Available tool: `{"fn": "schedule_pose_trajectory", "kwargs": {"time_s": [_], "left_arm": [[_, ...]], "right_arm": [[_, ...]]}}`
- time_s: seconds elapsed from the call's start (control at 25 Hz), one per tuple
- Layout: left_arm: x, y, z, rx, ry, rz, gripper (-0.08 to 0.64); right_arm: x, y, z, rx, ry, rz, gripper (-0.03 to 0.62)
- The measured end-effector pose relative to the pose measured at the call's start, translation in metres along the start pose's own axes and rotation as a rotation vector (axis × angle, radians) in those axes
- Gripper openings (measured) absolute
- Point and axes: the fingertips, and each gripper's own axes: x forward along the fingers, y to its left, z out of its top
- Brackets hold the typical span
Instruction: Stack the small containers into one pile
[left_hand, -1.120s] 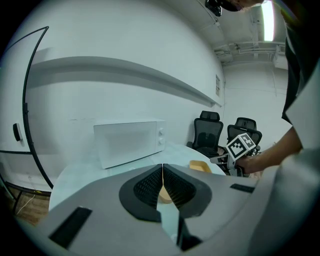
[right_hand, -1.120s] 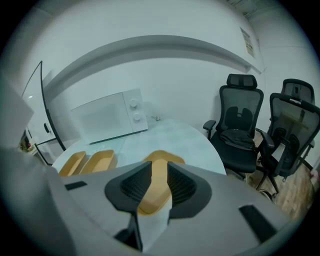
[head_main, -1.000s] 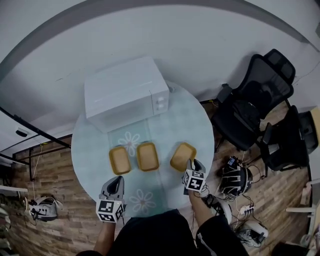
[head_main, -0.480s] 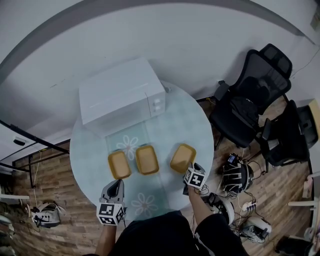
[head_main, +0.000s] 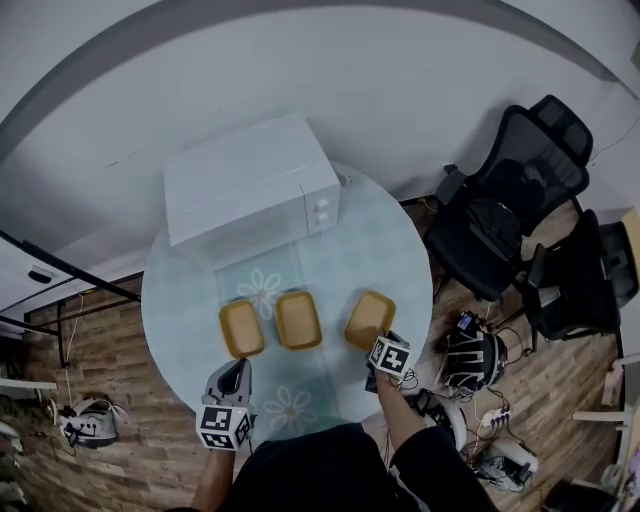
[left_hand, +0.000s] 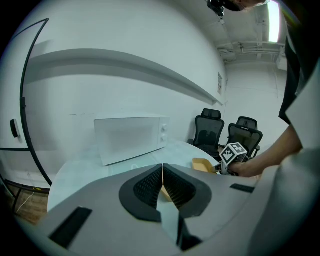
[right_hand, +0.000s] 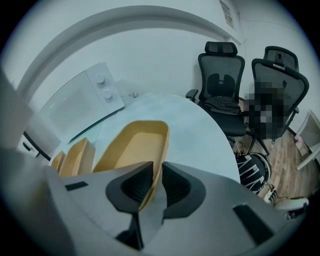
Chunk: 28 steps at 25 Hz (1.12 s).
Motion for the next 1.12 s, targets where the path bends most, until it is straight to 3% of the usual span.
{"fn": "schedule_pose_trajectory", "kwargs": {"time_s": [0.16,0.72,1.12], "left_arm": [[0.000,-0.001,-0.003,-0.005,0.003,-0.004,0.014],[-0.003,0.003,-0.004,-0.021,-0.024,-0.023,0.015],[-0.021,0.028,-0.015,-0.060,-0.054,0.012,0.015]], "right_arm": [[-0.002,0.002,0.001,0.020,0.004,0.017,0.038],[-0.028,0.020,0.033,0.019,-0.060,0.078,0.034],[-0.052,0.069,0.055,-0.032,-0.073,0.163,0.032]]}}
